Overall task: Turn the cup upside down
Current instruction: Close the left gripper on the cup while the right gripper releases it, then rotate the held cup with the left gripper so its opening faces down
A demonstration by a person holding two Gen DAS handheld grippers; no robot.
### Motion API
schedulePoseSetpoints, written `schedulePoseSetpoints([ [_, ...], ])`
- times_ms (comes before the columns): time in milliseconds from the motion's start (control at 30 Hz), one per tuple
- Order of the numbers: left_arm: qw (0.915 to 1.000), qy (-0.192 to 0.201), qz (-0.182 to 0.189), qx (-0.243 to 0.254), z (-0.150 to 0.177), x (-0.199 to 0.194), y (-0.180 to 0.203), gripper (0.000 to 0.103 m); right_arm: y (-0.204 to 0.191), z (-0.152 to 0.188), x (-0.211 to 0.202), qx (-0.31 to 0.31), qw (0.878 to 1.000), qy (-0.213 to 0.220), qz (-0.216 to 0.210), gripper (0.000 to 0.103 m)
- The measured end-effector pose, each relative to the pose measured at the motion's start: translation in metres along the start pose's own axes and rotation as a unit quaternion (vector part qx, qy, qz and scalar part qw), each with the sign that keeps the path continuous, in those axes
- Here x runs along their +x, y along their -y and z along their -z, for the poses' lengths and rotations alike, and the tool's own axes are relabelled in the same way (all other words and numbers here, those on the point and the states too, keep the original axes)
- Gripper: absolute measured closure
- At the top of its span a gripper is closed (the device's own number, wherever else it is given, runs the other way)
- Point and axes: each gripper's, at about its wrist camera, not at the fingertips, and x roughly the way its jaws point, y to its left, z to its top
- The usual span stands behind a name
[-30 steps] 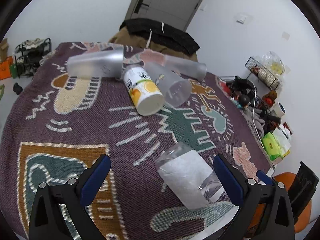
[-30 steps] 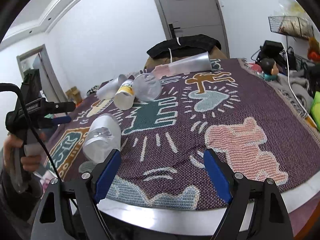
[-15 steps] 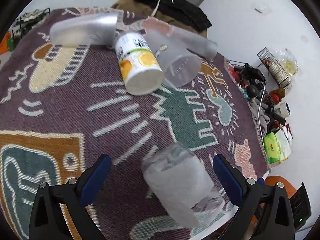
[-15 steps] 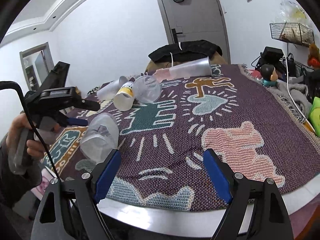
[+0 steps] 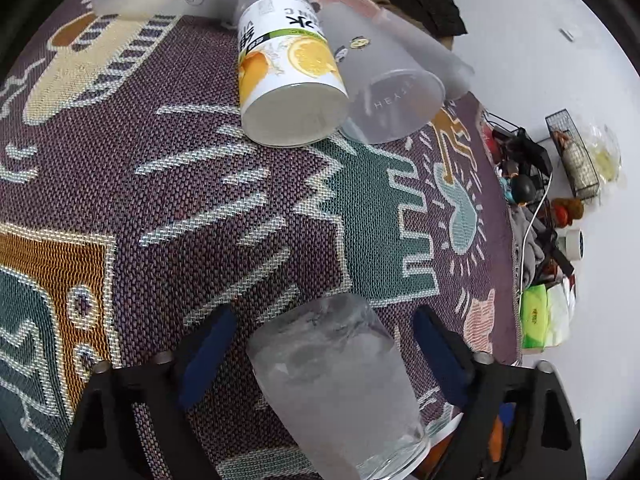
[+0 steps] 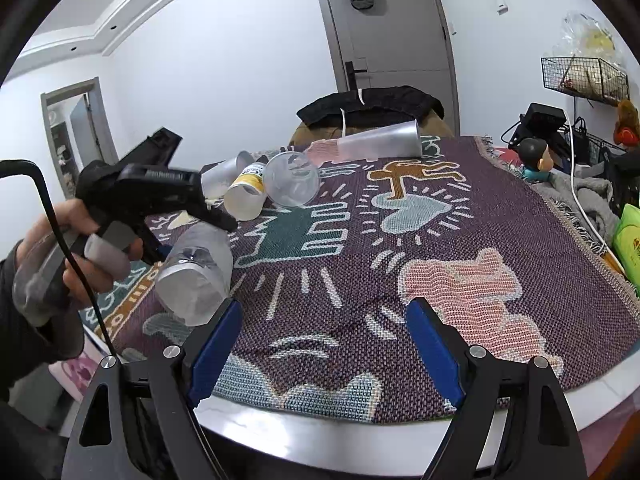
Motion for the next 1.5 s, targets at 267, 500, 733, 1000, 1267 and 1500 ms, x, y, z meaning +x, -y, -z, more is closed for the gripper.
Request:
schedulePoseSetpoints([
  [267,0.9997,0.012,0.006,0.021,0.001,-0.016,0.008,0.034,0.004,0.0,0.001,0.004,1.0,-0.001,0.007,0.019],
  [500,0.982,0.12,-0.027,0.144,0.014,-0.064,0.051,0.034,0.01,0.0,0.004,0.015,1.0,-0.003,0.012,0.019],
  [733,0.9231,0.239,-0.104,0.283,0.043,-0.087,0.09,0.034,0.012,0.0,0.005,0.017,1.0,-0.003,0.015,0.019],
  [1000,0.8683,0.308,-0.158,0.355,0.066,-0.077,0.102,0.034,0.016,0.001,0.005,0.022,1.0,-0.004,0.018,0.019],
  [1267,0.8437,0.357,-0.168,0.364,0.078,-0.062,0.099,0.034,0.018,0.005,0.011,0.027,0.999,-0.013,0.021,0.019],
  [1500,0.8389,0.367,-0.177,0.361,0.072,-0.036,0.097,0.034,0.022,0.006,0.01,0.031,0.999,-0.013,0.026,0.019],
])
